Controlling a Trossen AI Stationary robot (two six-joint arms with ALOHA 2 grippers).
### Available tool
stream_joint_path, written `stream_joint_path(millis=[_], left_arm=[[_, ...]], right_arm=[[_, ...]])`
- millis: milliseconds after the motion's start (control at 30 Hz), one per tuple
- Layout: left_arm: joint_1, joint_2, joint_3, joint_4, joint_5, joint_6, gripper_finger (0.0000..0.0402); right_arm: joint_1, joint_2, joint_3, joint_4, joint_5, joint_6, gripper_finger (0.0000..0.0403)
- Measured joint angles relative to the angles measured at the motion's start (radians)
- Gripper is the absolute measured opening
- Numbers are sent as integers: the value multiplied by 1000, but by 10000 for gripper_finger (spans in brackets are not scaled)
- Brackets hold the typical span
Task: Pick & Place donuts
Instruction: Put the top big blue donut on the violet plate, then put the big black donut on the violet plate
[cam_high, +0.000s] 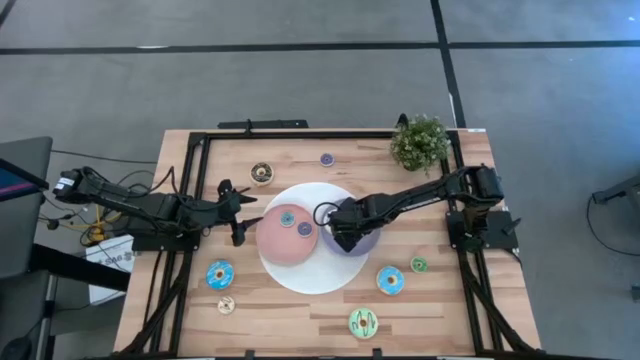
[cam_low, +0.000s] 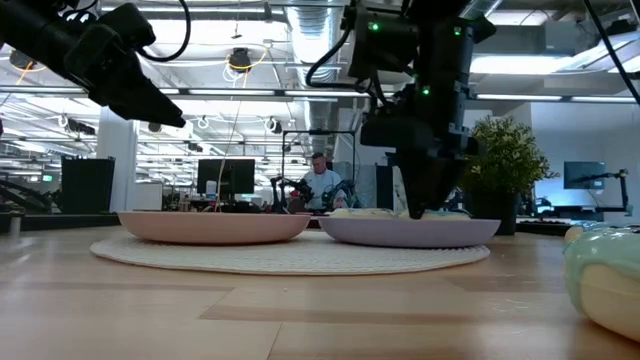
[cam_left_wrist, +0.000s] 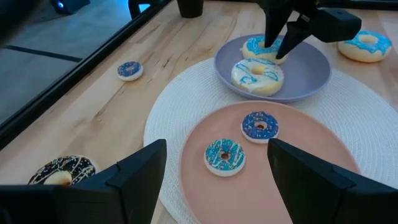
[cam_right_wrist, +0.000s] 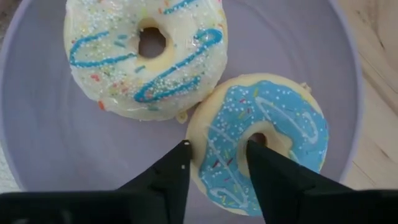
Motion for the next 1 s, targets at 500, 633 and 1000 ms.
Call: stream_joint_path(millis=[500,633,1000], left_arm=[[0,0,0,1,-1,0,274],[0,0,0,1,1,-4,274],[0,0,0,10,18,-31,274]], right_arm=[[49,-193,0,-73,32,-28,242],[132,-281,-38,-141,47,-9,228],[352,-673,-470,-39,171,320,189]])
